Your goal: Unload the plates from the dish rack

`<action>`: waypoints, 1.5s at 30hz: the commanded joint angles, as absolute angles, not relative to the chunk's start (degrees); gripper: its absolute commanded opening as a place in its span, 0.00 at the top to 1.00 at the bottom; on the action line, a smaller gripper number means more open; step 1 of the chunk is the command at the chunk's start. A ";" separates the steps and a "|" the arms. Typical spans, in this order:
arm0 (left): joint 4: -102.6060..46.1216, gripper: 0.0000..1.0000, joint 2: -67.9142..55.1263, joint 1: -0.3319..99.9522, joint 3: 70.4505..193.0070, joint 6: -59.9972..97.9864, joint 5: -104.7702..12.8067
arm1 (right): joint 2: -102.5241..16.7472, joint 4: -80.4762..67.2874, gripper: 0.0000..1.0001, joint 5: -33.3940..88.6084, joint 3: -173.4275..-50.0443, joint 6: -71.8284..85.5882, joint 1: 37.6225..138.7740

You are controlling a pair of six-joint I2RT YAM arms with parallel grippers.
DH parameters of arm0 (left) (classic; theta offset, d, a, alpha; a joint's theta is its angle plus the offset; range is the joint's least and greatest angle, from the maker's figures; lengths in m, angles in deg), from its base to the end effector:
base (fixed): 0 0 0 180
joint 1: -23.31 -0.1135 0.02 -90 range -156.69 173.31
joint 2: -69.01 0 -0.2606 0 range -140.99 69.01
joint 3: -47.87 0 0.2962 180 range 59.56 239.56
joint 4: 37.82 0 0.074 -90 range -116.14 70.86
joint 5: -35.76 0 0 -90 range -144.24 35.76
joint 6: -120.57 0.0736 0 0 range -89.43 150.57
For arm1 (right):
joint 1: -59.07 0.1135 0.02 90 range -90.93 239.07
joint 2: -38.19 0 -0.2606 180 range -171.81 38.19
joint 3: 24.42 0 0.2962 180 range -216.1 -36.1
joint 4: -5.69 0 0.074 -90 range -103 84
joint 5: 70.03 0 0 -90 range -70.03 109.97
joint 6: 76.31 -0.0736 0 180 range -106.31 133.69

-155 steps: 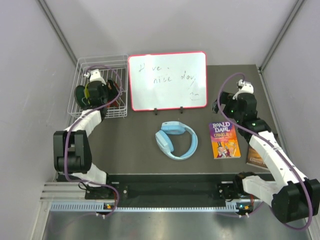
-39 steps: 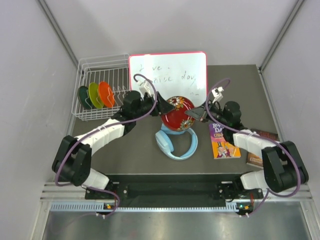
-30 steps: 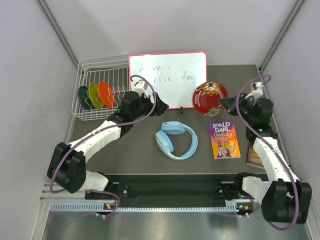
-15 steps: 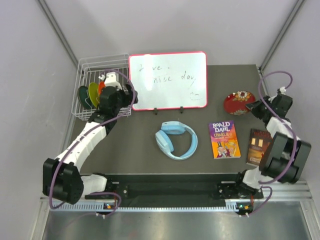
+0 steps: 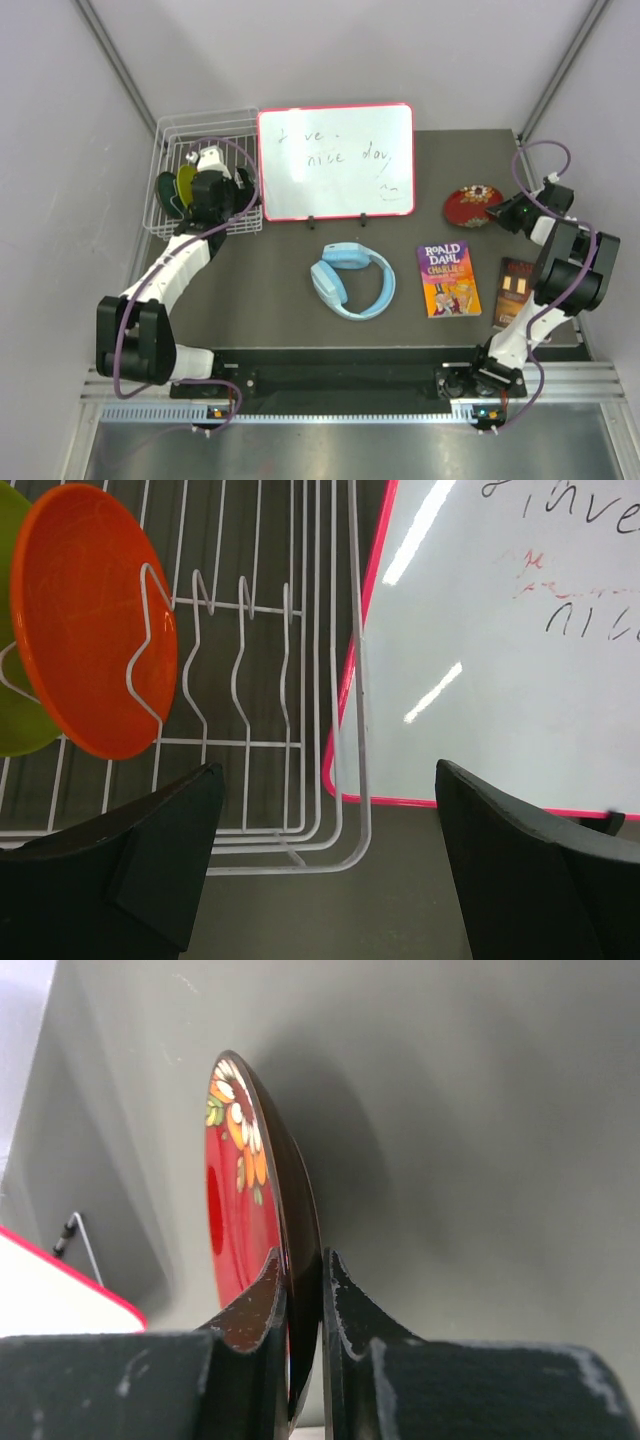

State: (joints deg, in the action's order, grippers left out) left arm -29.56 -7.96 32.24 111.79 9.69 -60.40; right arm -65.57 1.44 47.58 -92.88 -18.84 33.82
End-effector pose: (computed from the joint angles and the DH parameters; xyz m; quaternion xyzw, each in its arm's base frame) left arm 0.3834 -0.0523 0.2470 -0.1160 0.8168 -0.1020 0.5558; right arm 0.4044 -0.1530 0.1068 0.3354 0.8183 0.2417 0.3993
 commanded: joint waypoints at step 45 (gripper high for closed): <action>-45.56 0.17 -28.27 24.01 121.34 19.50 -81.66 | -32.56 -7.84 0.21 38.95 -79.62 -10.91 41.58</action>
State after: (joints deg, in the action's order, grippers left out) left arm -40.23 -27.04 24.85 119.68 20.84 -81.27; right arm -35.78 -10.77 37.79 -81.64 -10.51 40.00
